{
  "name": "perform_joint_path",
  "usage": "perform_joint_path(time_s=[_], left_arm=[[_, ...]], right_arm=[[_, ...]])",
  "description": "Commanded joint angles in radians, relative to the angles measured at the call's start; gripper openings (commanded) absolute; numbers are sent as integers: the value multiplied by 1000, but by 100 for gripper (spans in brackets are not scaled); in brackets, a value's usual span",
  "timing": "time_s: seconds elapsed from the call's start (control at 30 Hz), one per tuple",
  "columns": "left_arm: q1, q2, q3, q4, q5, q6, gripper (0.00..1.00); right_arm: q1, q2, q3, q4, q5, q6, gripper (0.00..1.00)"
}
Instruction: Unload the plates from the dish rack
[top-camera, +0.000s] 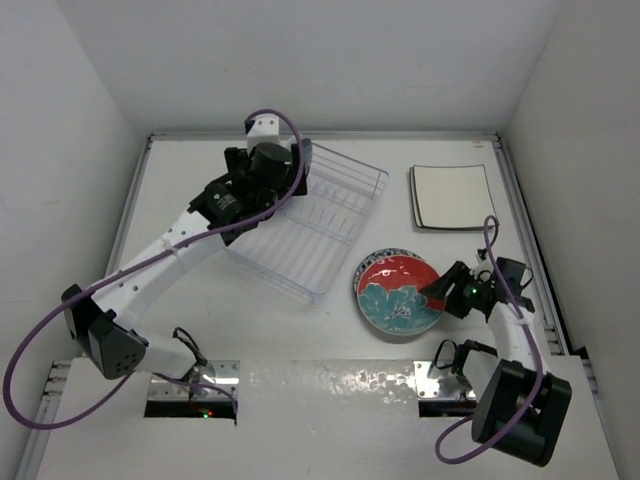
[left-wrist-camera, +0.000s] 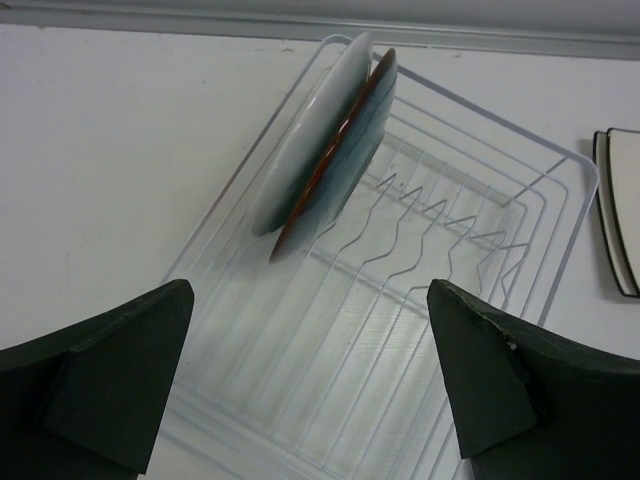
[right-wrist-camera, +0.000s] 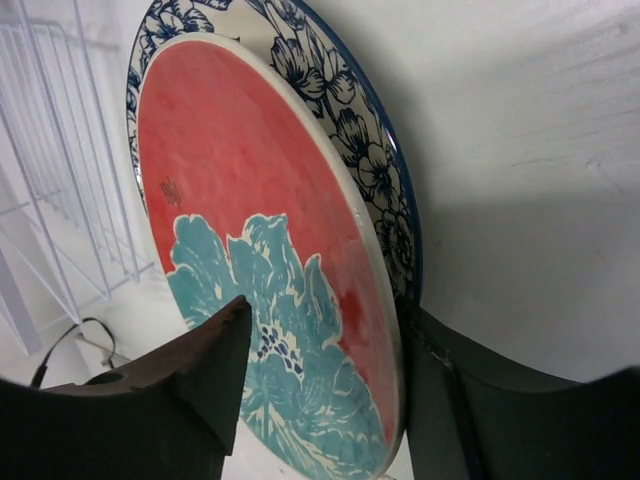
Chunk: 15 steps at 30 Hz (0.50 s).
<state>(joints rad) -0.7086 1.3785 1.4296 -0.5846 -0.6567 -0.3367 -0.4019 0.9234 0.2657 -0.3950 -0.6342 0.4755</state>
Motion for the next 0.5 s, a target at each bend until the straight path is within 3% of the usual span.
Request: perform_joint_path(time_s=[0.0, 0.2, 0.23, 0.27, 0.3, 0.47], left_arm=[[29, 8, 8, 81, 84, -32, 100], [35, 39, 22, 92, 111, -21, 100], [35, 42, 22, 92, 111, -21, 100], [38, 48, 22, 92, 120, -19, 100], [40, 50, 20, 92, 126, -16, 100], [44, 63, 20, 81, 123, 10, 100]], right_arm=[[27, -2, 47, -11, 115, -20, 57], [219, 97, 154, -41, 283, 34, 66], [239, 112, 173, -36, 303, 47, 71], [264, 141, 181, -36, 336, 70, 84], [270, 153, 188, -38, 350, 77, 86], [288, 155, 233, -74, 465, 95, 90]])
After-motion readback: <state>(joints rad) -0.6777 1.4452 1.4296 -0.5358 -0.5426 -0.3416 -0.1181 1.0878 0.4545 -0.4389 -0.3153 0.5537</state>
